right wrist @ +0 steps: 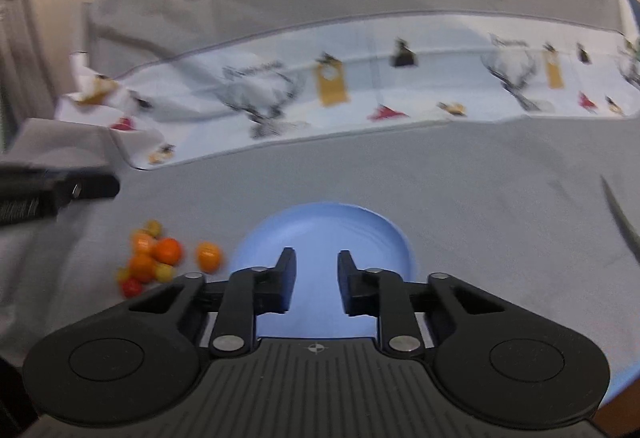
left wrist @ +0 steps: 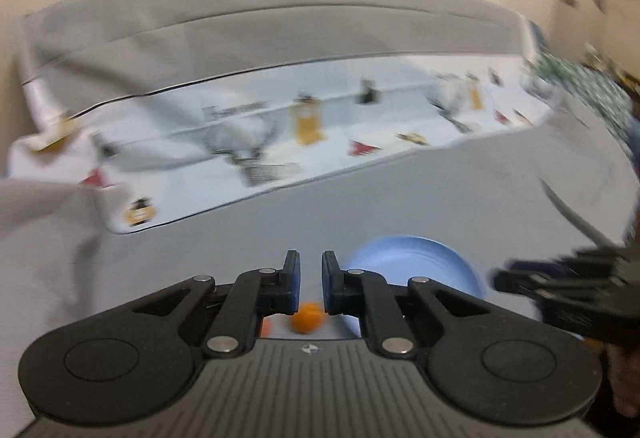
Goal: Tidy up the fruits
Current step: 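Grasp a red cherry tomato with the right tool while the left tool grasps a small yellow fruit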
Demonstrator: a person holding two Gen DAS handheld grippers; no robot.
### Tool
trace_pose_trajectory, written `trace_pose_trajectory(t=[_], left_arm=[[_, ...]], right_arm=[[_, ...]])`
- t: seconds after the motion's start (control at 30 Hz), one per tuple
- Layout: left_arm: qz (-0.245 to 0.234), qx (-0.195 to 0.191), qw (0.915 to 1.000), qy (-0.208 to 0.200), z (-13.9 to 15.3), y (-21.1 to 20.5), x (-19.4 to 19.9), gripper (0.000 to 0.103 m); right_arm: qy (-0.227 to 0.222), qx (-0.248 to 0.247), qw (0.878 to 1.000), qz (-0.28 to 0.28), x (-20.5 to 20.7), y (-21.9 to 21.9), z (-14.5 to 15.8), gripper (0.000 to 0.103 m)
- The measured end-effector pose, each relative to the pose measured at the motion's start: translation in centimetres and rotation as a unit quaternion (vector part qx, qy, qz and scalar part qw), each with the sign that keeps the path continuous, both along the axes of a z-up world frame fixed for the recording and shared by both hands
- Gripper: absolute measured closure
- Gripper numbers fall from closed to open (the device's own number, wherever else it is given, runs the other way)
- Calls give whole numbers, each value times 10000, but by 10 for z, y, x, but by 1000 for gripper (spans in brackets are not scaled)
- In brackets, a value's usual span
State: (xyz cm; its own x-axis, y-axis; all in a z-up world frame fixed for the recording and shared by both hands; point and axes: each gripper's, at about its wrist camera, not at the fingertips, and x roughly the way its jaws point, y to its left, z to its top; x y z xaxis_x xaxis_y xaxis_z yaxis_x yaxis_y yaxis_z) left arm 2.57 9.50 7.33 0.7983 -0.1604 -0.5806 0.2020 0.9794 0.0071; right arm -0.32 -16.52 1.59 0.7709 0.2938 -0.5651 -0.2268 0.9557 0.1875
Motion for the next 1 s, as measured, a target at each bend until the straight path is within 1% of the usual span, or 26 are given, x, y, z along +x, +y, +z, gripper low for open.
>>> trace_pose_trajectory(t=[0.07,0.1,0.13,0.17,0.23,0.27,0.3,0.37,0.4,0.43,0.47,0.5,0.53,0.57,0.6,0.63,0.67,0.7,0.77,0.83,0.9,1.0], left_arm=[[459,-318,9983,189,-13,32,7,91],[732,-490,9957,281,-24,46,8,91],[1055,-649,9914,419,-35,58,9,91],[1289,-777,9863,677,-41,68,12,91],[1536,-836,9828,598,-42,84,16,91],[1607,-884,9806,696,-47,89,18,91],[1636,-884,9790,830,-51,92,22,91],[1627,-877,9771,1051,-63,96,28,91],[1605,-908,9759,1168,-69,98,32,90],[1592,-954,9744,1269,-76,100,36,91],[1558,-1072,9721,1390,-82,103,40,90],[1517,-1153,9705,1476,-88,107,42,89],[1488,-1230,9686,1564,-93,108,45,88],[1491,-1235,9678,1609,-97,107,44,86],[1496,-1209,9673,1653,-102,107,43,81],[1492,-1185,9666,1714,-106,105,47,71],[1484,-1190,9656,1774,-110,104,50,69],[1497,-1200,9648,1799,-113,105,53,69],[1571,-1222,9620,1871,-120,106,56,69],[1688,-1206,9584,1960,-127,110,60,69],[1706,-1287,9562,1999,-130,111,62,69],[1638,-1300,9573,1999,-133,110,63,69]], right_arm=[[-257,54,9991,330,-6,12,4,81],[-422,85,9977,524,-10,17,5,80],[-533,72,9961,700,-13,24,3,80],[-513,69,9954,802,-14,32,-1,80],[-385,235,9934,1051,-12,50,-11,79],[-283,202,9932,1114,-9,60,-14,79],[-224,195,9926,1181,-7,72,-17,79],[-339,258,9882,1473,-7,94,-20,79],[-360,163,9866,1585,-7,104,-24,79],[-212,10,9861,1648,-4,115,-32,79],[-23,-23,9852,1714,-1,125,-37,79],[66,-8,9834,1811,0,132,-41,77],[37,-78,9818,1897,0,139,-47,74],[-6,-270,9812,1913,1,146,-54,67],[74,-437,9811,1886,4,152,-60,62],[230,-458,9809,1877,8,155,-65,62],[314,-373,9803,1916,12,158,-66,61],[294,-343,9795,1963,13,160,-68,55],[167,-524,9784,1994,14,166,-74,51],[280,-576,9776,2007,18,171,-82,51],[331,-592,9766,2040,22,177,-91,51],[391,-722,9732,2149,25,188,-101,52]])
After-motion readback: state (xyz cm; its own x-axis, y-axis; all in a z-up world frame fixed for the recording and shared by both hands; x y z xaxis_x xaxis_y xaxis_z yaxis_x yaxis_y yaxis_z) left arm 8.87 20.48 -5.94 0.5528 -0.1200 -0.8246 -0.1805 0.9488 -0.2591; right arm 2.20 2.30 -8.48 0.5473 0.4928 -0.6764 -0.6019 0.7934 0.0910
